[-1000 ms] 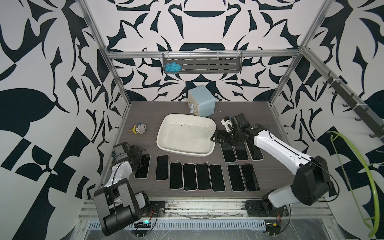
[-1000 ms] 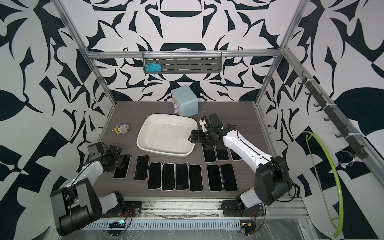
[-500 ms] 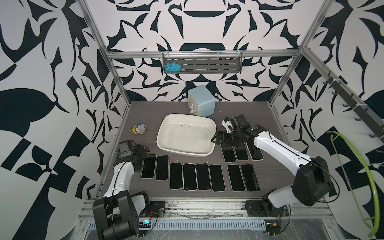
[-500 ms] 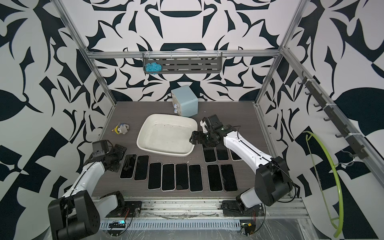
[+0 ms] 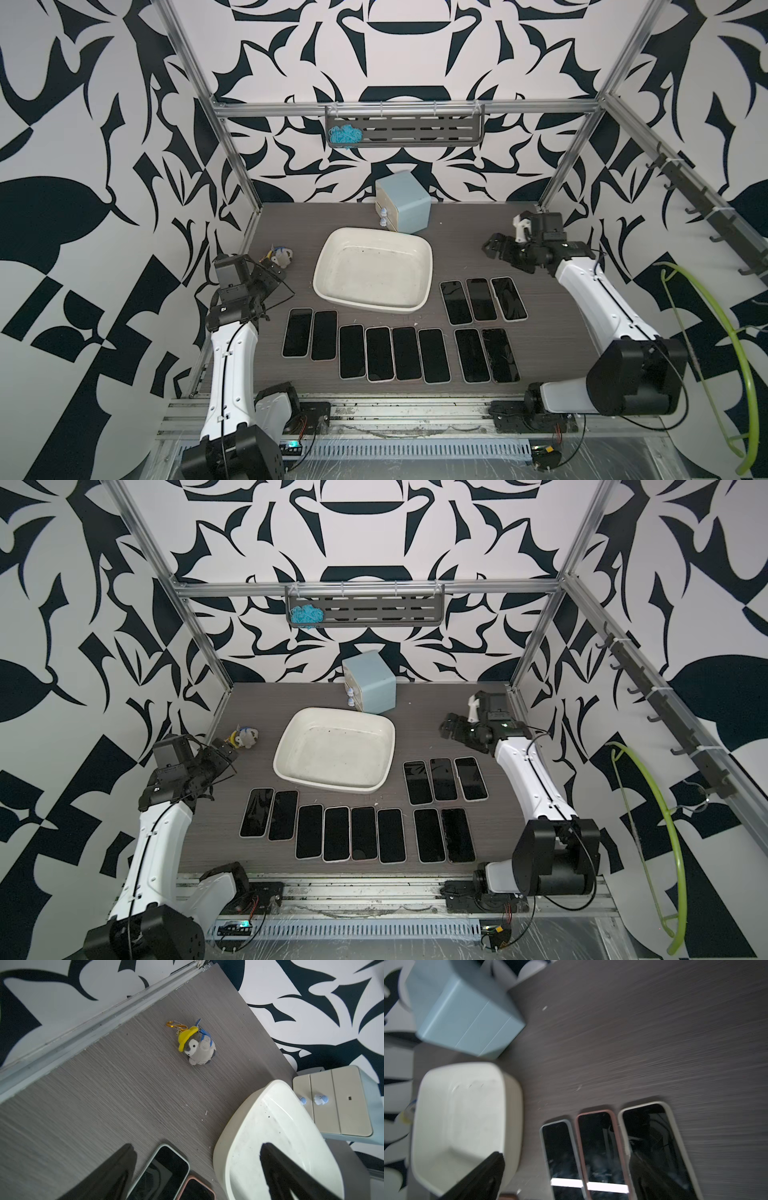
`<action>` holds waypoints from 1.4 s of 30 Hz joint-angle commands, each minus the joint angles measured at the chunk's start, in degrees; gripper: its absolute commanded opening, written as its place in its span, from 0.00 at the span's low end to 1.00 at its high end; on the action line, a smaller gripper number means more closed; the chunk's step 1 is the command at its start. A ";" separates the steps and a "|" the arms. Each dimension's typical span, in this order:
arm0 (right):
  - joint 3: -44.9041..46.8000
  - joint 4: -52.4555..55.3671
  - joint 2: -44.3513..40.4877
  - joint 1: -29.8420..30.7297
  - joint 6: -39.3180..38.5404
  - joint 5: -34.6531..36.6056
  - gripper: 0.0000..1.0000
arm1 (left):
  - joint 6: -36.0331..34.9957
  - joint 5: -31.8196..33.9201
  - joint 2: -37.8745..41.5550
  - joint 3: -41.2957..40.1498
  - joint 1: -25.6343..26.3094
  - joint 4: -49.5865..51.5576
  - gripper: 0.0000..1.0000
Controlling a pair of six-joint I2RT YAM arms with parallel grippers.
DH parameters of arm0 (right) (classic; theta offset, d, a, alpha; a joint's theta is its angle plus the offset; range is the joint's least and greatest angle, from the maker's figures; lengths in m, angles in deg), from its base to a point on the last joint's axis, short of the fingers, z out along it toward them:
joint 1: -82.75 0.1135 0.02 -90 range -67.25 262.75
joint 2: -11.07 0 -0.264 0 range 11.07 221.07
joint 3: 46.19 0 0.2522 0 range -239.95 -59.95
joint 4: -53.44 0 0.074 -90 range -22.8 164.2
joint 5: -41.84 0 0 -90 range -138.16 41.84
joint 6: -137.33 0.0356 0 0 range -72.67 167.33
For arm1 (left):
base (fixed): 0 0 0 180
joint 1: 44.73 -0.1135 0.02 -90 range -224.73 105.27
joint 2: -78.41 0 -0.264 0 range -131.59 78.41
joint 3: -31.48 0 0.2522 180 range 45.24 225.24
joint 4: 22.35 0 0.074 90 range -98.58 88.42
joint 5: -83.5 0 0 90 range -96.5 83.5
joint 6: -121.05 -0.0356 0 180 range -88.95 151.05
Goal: Take the phone out of the storage box
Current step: Move the phone to the center of the board, then reset both arms
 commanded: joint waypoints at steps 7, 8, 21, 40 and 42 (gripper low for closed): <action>38.33 -45.94 -13.95 -2.40 -11.75 16.87 0.99 | -6.91 -5.24 -3.41 -10.88 0.14 -17.38 1.00; 41.38 -50.78 -13.74 -2.36 -11.63 16.23 0.99 | -6.93 -5.87 -3.28 -12.00 0.14 -19.06 1.00; 48.12 -80.48 2.64 -1.87 -11.29 12.64 0.99 | -22.24 -16.25 -1.36 -25.99 0.23 -44.10 1.00; 44.69 -80.69 9.58 2.81 -17.41 10.91 0.99 | -28.94 -13.92 -25.48 -19.55 10.05 -59.60 1.00; 44.23 -79.72 9.54 3.31 -17.96 10.99 0.99 | -30.53 -12.48 -25.32 -19.34 12.02 -58.94 1.00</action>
